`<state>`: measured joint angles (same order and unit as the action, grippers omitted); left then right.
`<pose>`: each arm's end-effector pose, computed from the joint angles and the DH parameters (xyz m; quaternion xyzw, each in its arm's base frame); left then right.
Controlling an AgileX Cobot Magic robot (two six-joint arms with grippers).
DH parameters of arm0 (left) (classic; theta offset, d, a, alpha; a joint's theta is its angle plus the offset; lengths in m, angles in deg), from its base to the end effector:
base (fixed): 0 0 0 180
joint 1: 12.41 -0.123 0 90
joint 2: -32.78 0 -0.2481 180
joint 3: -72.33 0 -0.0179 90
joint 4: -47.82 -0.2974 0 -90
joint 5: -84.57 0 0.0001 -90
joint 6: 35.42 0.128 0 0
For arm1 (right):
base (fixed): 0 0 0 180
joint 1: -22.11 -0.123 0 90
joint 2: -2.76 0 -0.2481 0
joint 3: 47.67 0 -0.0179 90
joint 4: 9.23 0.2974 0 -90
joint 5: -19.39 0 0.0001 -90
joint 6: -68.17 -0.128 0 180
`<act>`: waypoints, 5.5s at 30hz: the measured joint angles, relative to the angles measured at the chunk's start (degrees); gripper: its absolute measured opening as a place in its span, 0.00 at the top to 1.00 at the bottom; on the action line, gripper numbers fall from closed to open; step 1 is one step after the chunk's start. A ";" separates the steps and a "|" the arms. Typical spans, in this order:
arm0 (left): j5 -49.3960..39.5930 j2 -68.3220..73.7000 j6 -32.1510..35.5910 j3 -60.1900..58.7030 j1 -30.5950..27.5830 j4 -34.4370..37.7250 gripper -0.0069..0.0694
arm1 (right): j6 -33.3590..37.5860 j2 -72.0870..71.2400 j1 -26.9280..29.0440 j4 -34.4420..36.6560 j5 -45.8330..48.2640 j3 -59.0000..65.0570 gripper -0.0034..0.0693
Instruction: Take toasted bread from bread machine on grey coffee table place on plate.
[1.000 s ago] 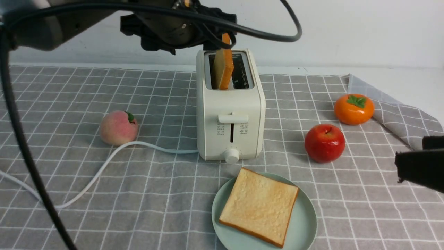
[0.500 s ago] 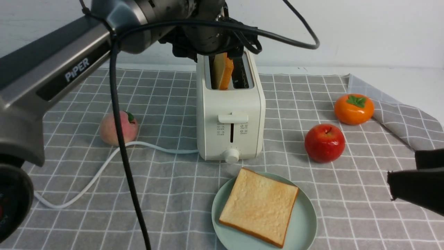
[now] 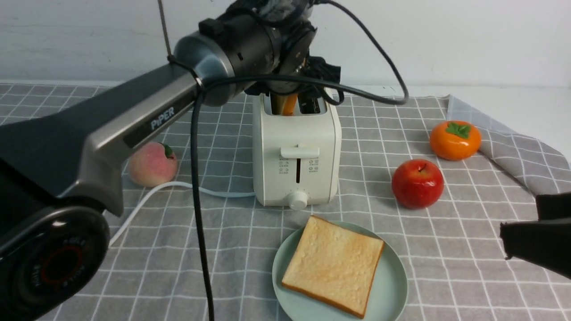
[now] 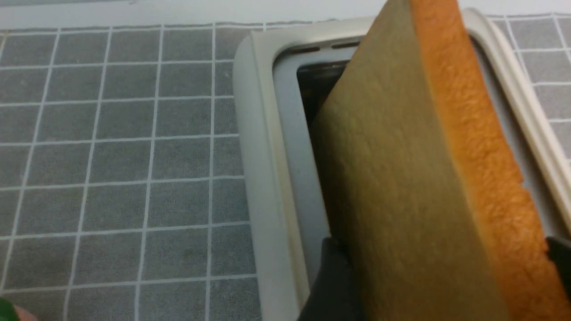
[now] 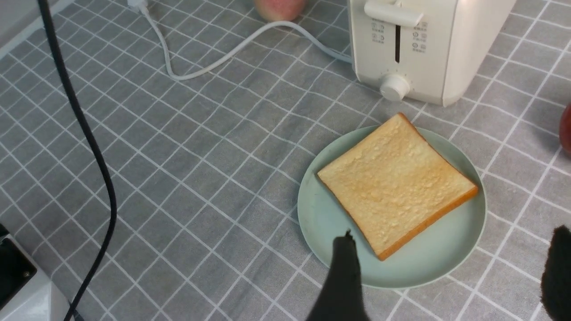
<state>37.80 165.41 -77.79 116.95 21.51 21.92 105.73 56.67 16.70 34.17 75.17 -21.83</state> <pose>0.4834 -0.2759 0.2529 0.0124 0.9030 -0.0665 0.4242 0.2199 0.0939 0.3311 -0.2436 0.8284 0.2502 0.4380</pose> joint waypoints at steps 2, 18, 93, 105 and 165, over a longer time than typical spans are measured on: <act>0.15 0.12 0.00 -0.06 0.00 -0.06 0.25 | 0.00 0.00 0.00 -0.15 0.00 0.00 0.20; -12.66 -18.17 0.20 0.09 0.11 -17.99 0.81 | -0.86 0.00 0.00 -0.15 0.00 0.00 0.20; -25.02 -38.52 17.97 -13.54 0.06 20.57 0.93 | -46.30 -1.58 -5.18 -51.38 -12.11 1.80 0.98; -25.02 -54.53 12.76 -33.71 0.06 20.53 0.93 | -49.03 -23.24 -5.18 -45.06 -23.37 21.22 0.98; -12.37 -88.95 9.11 -68.38 0.06 21.46 0.93 | -49.08 -35.44 -5.18 -45.37 -17.10 24.99 0.97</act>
<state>25.43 76.47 -68.68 48.57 21.57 43.38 56.65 21.23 11.52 -11.20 58.08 3.17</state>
